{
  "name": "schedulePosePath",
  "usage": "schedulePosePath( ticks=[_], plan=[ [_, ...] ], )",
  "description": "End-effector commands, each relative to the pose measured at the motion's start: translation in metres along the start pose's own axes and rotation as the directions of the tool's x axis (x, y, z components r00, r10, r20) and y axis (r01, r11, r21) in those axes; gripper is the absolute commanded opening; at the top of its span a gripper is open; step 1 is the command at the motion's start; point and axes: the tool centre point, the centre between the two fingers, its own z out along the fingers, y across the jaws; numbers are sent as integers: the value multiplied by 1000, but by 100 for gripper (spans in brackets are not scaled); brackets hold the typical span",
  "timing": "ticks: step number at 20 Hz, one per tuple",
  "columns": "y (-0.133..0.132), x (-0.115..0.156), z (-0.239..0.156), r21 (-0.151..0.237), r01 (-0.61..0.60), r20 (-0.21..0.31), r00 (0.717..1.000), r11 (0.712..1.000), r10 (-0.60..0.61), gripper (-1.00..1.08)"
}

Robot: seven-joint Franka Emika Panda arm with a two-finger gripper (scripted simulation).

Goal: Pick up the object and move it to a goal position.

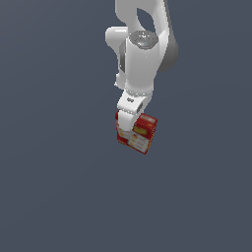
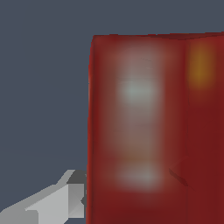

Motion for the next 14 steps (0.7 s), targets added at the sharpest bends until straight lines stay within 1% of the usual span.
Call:
schedulePosePath(
  ticks=[1,8,14],
  plan=[
    [-11,7,-15,-2,1,0,1000,1000,-1,-100],
    [-45,28,-60,-2,1,0,1000,1000,-1,-100],
    [-59,38,-80,-1,1,-1,1000,1000,-1,-100]
  ],
)
